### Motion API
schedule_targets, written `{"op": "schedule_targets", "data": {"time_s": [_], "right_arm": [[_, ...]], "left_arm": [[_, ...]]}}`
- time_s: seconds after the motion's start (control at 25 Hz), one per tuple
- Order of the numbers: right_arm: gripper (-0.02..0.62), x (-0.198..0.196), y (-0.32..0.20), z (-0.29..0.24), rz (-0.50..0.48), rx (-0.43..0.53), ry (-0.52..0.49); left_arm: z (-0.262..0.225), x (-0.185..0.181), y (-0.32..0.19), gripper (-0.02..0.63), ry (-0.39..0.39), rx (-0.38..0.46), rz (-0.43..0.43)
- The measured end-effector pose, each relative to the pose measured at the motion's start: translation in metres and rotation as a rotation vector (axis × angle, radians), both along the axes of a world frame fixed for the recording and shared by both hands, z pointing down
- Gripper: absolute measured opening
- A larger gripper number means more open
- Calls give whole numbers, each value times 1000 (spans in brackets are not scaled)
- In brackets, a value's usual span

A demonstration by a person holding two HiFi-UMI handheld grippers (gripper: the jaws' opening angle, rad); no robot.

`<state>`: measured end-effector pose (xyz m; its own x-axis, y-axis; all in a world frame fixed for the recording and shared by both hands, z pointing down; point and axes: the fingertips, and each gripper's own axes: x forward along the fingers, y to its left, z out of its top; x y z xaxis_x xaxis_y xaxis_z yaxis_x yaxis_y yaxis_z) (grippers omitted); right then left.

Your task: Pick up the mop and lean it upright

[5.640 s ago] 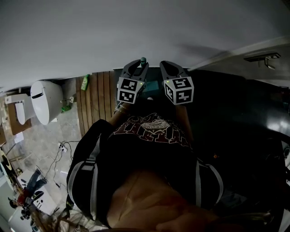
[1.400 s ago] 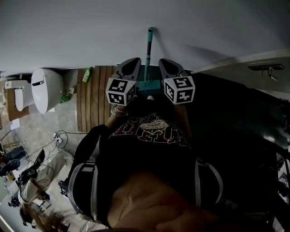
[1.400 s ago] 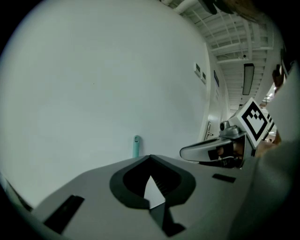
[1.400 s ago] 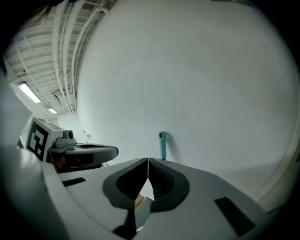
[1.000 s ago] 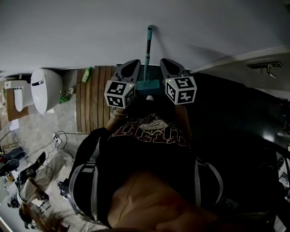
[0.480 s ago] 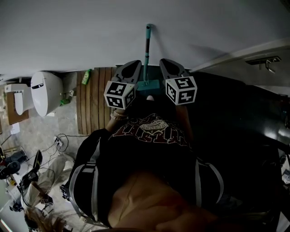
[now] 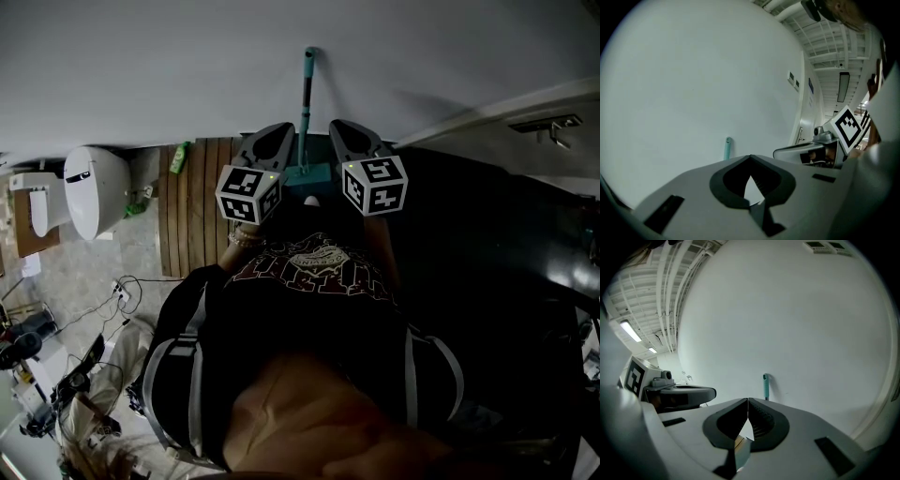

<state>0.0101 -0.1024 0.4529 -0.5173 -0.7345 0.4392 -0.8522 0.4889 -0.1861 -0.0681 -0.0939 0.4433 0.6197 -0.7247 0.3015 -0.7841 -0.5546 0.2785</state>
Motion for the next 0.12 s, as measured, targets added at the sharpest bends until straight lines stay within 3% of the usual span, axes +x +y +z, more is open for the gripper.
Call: {"op": "schedule_targets", "data": {"time_s": [0.12], "right_arm": [[18, 1, 0, 0, -1, 0, -5]], "left_arm": [[0, 3, 0, 46, 2, -2, 3]]}}
